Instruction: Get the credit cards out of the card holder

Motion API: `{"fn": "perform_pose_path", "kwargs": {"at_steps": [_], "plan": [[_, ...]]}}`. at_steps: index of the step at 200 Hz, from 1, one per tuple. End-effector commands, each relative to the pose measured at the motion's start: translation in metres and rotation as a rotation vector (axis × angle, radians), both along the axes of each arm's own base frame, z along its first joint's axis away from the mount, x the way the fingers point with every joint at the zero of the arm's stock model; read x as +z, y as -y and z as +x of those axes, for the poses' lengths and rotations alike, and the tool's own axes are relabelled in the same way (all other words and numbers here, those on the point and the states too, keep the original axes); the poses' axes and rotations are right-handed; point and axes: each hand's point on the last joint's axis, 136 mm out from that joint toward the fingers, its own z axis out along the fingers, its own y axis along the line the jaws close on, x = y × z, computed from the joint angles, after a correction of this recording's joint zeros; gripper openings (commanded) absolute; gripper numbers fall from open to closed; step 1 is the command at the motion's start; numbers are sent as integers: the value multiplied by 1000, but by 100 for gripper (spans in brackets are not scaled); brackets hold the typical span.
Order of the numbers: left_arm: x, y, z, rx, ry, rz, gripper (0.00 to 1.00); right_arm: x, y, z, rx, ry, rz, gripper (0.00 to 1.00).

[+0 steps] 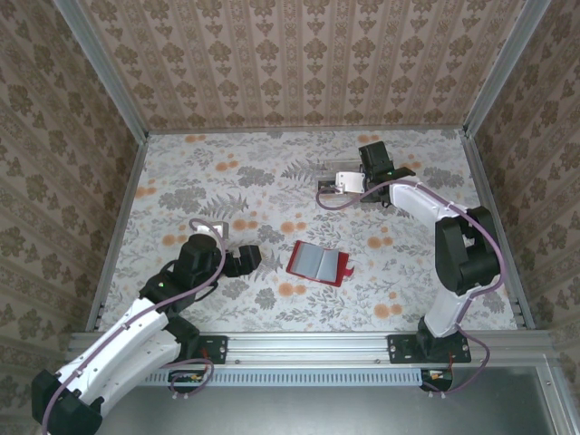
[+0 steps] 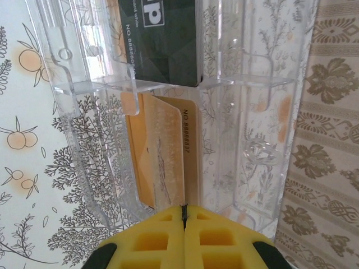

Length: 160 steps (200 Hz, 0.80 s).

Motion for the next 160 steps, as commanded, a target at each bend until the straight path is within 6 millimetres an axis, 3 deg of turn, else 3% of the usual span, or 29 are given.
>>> {"fn": "perform_pose_path", "kwargs": {"at_steps": [1,28,42,58,68,124,160], "plan": [[-4,-6,0,22,-5,1,100,-14,2,1,-13,-49,10,0],[-5,-7,-1,25,-8,5,100,-17,2,2,-23,-55,13,0],[-5,-8,-2,27,-6,4,100,-13,3,6,-43,-31,17,21],[-5,-8,-1,27,-6,2,100,-8,3,9,-54,-14,21,25],[-5,-8,-1,28,-4,-1,100,-4,3,13,-60,5,24,33],[-5,-8,-1,28,-7,-3,100,5,5,25,-115,63,49,36],[-5,-8,0,27,-2,-3,100,34,1,29,-215,143,192,41]]}}
